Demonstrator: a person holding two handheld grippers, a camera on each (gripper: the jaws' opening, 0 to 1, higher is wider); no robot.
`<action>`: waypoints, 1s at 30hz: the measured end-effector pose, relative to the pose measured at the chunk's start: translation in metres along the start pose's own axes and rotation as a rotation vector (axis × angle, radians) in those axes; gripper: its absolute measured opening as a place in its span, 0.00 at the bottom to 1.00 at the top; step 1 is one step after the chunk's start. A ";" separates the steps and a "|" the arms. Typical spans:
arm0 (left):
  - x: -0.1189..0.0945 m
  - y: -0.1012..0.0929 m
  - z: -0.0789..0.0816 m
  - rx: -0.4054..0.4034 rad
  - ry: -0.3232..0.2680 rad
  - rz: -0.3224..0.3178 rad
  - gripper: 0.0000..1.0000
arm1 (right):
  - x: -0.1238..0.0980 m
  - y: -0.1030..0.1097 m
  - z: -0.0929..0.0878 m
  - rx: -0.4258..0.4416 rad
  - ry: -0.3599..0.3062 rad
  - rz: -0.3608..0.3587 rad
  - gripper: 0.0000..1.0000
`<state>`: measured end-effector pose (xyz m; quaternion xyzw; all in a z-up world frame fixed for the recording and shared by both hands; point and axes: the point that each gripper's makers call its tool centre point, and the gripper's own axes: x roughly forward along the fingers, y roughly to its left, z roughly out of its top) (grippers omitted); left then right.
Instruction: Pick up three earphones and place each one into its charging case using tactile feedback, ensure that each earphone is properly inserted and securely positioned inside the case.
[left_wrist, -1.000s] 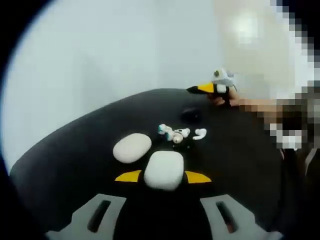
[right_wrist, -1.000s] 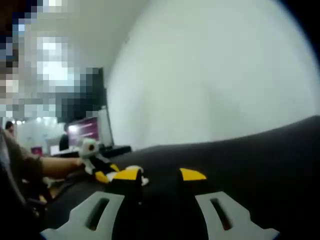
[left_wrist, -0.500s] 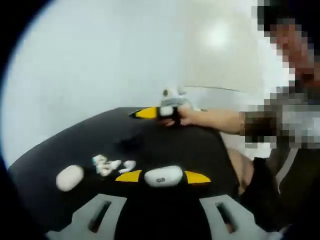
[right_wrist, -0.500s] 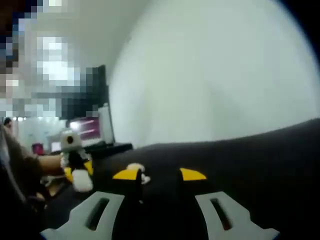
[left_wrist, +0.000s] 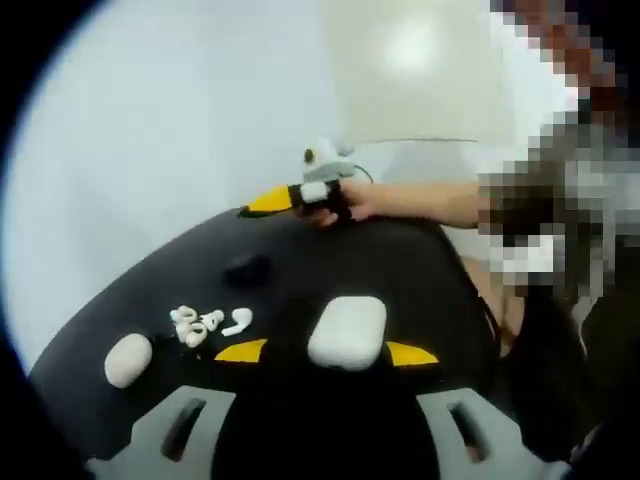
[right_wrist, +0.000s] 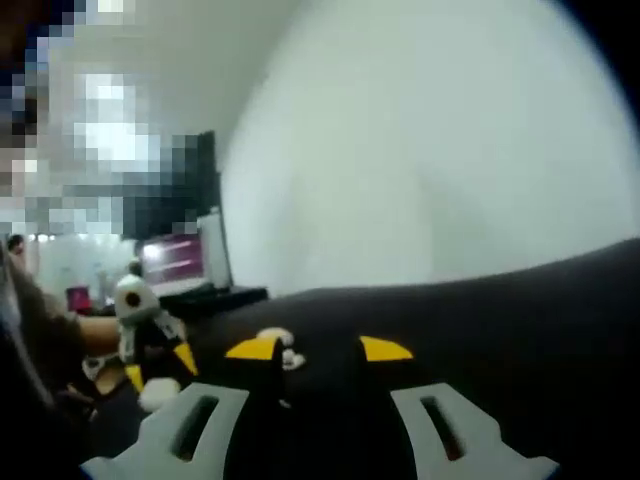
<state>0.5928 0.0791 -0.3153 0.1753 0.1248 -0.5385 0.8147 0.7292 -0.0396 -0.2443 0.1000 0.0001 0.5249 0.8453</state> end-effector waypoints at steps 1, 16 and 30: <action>-0.001 0.000 0.000 0.005 -0.003 -0.009 0.41 | 0.001 0.011 0.003 -0.008 -0.006 0.044 0.31; 0.002 0.005 -0.002 0.020 -0.123 -0.184 0.39 | -0.002 0.128 -0.070 -0.183 0.309 0.502 0.34; -0.002 0.009 0.004 0.003 -0.146 -0.167 0.37 | -0.002 0.135 -0.089 -0.155 0.449 0.493 0.34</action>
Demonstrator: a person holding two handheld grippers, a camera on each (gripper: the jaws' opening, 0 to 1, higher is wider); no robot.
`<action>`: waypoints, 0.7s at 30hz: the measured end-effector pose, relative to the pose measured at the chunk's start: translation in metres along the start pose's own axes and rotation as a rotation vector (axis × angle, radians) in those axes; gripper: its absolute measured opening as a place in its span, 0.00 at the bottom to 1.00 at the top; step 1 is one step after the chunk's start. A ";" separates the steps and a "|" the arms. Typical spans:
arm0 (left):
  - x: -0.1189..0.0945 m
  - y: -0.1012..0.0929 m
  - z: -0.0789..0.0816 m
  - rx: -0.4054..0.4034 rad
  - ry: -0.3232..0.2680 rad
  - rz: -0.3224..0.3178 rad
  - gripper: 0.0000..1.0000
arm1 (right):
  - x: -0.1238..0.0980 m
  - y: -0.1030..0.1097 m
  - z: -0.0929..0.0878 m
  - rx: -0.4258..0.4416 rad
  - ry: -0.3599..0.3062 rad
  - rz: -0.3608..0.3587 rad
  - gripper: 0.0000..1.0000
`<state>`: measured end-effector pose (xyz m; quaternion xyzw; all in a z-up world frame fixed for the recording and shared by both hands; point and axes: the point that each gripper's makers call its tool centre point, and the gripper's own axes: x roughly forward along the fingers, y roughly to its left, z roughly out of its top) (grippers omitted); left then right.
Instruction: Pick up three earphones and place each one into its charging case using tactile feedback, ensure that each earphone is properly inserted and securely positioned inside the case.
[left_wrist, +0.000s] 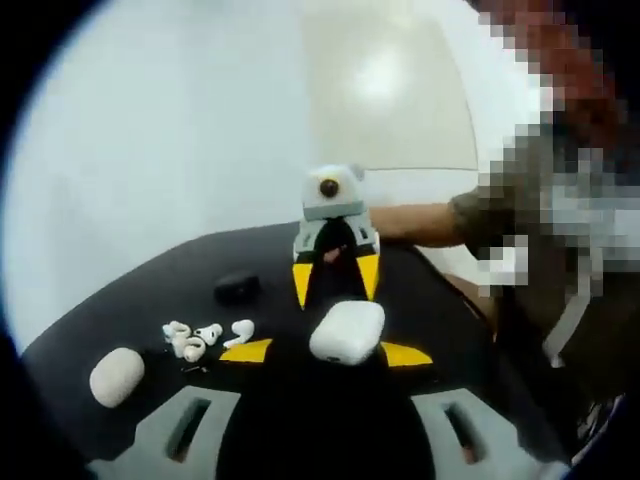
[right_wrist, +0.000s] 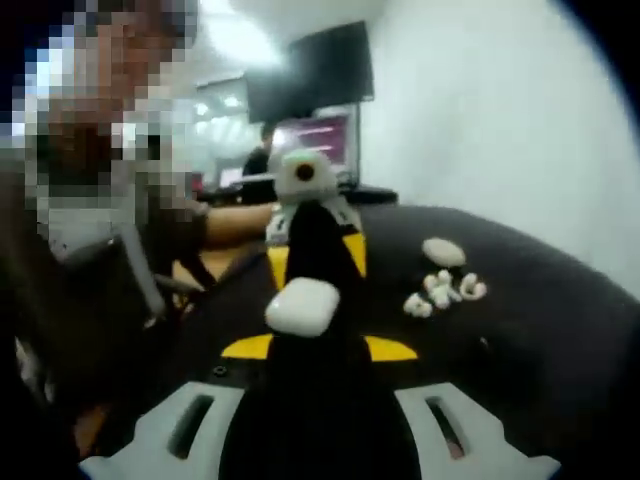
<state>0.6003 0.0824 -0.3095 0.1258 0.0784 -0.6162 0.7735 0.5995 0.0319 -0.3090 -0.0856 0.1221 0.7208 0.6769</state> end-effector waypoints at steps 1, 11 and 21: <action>0.000 0.001 0.001 -0.005 -0.004 0.005 0.37 | 0.001 0.000 0.002 0.014 0.001 -0.015 0.34; 0.002 0.032 -0.002 -0.025 0.018 0.171 0.33 | 0.001 0.039 -0.012 -0.046 0.123 -0.037 0.29; -0.007 0.051 -0.002 -0.054 0.015 0.264 0.29 | 0.030 0.060 0.003 -0.104 0.098 0.010 0.32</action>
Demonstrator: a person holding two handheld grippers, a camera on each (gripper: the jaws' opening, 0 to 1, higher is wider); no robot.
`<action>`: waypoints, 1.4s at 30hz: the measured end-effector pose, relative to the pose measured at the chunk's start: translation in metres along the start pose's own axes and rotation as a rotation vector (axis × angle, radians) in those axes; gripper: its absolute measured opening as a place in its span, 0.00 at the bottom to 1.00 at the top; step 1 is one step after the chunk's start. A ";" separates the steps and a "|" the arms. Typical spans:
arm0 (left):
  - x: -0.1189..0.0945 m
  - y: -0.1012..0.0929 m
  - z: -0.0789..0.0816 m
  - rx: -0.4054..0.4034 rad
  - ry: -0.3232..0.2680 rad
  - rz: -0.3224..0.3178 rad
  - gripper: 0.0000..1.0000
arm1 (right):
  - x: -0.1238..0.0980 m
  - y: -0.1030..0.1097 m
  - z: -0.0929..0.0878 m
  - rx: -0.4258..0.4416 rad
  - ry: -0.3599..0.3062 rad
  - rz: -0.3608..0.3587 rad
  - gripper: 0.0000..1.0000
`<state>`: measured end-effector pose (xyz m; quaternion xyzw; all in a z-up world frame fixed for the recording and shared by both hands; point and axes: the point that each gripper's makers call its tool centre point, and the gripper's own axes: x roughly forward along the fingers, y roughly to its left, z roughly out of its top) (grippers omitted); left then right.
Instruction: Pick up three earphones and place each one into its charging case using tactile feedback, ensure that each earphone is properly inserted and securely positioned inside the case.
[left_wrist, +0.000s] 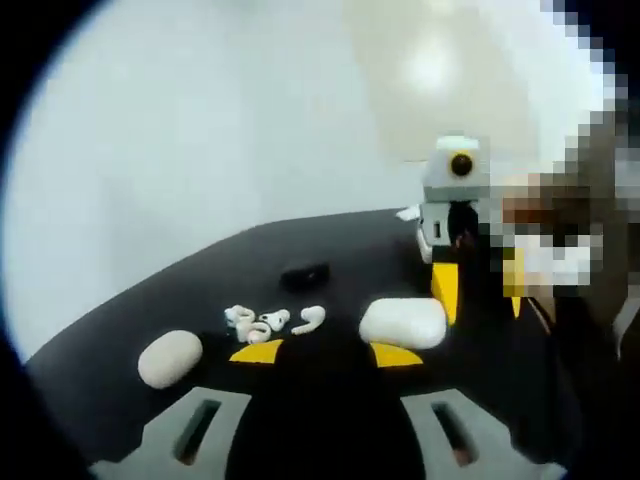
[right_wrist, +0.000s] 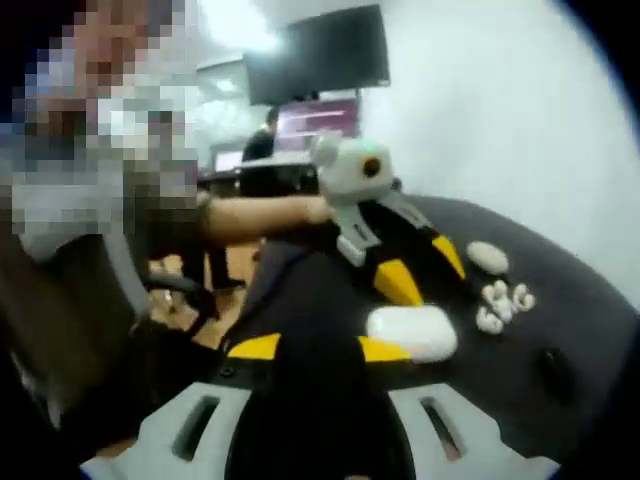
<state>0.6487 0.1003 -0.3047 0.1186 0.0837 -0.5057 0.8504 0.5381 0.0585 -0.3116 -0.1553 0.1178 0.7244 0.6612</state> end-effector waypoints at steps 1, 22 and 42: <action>-0.005 -0.002 0.001 -0.010 -0.008 -0.014 0.29 | -0.003 -0.001 0.002 -0.002 -0.004 0.003 0.32; -0.009 -0.059 -0.012 -0.019 0.050 -0.260 0.28 | -0.006 -0.069 -0.017 0.017 0.000 -0.102 0.24; -0.010 -0.047 0.001 -0.095 0.005 -0.226 0.30 | -0.025 -0.060 -0.013 -0.010 0.049 -0.214 0.25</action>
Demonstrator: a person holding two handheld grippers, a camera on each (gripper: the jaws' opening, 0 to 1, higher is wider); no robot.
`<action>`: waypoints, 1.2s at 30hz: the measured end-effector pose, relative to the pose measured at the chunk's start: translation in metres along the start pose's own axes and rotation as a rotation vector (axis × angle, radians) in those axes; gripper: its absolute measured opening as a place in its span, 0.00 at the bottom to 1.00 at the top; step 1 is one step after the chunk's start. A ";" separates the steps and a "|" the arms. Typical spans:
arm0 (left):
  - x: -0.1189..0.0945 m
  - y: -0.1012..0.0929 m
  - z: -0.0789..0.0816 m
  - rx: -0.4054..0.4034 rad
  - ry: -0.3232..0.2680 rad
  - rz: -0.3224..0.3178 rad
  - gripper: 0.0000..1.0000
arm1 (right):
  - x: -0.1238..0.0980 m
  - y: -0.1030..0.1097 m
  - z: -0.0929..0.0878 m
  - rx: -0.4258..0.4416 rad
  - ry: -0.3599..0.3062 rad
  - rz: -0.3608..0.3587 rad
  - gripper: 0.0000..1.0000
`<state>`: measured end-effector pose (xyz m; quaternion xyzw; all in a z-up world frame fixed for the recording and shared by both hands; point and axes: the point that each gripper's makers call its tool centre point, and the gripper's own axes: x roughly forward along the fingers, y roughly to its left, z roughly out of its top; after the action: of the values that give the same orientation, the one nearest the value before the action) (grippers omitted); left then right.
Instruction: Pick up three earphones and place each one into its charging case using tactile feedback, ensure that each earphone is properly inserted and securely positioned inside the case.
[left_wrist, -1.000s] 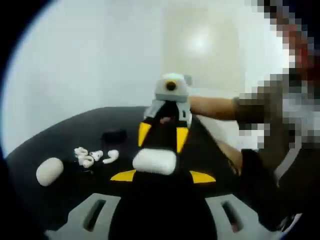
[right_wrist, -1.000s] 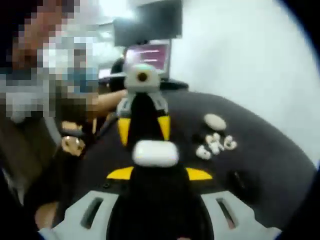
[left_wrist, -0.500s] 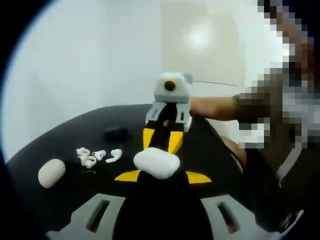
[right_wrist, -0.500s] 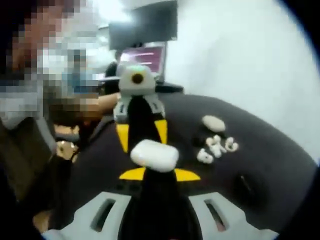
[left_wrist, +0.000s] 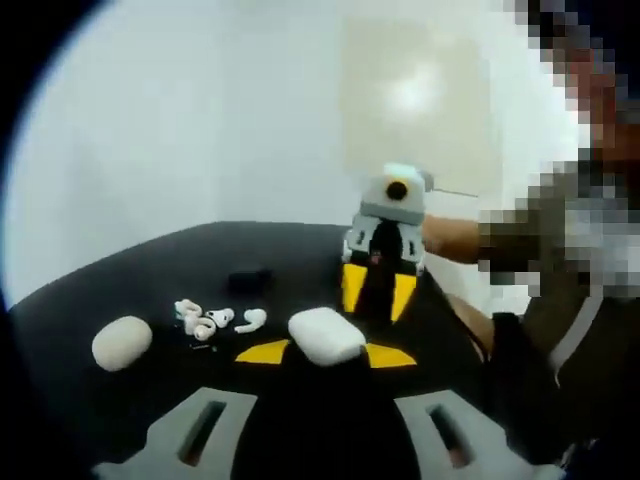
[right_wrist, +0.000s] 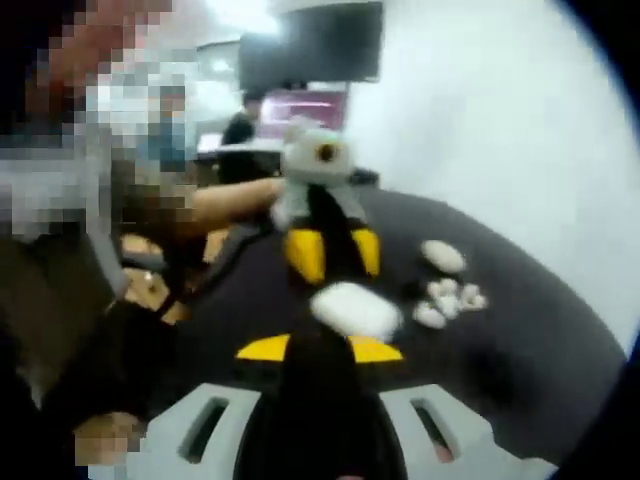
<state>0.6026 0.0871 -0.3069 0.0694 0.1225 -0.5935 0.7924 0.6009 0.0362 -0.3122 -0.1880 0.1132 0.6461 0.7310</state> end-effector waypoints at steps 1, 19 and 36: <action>0.003 -0.004 -0.003 0.008 0.011 -0.009 0.33 | 0.001 -0.008 0.000 0.007 -0.010 -0.017 0.27; 0.011 0.007 -0.013 0.035 0.064 0.047 0.29 | 0.012 0.014 -0.003 0.108 -0.029 0.137 0.21; 0.015 -0.003 0.001 0.411 0.027 0.062 0.28 | 0.039 -0.016 0.015 0.588 -0.021 0.317 0.27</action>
<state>0.6042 0.0722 -0.3095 0.2414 0.0074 -0.5801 0.7779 0.6209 0.0759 -0.3125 0.0576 0.3150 0.6936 0.6453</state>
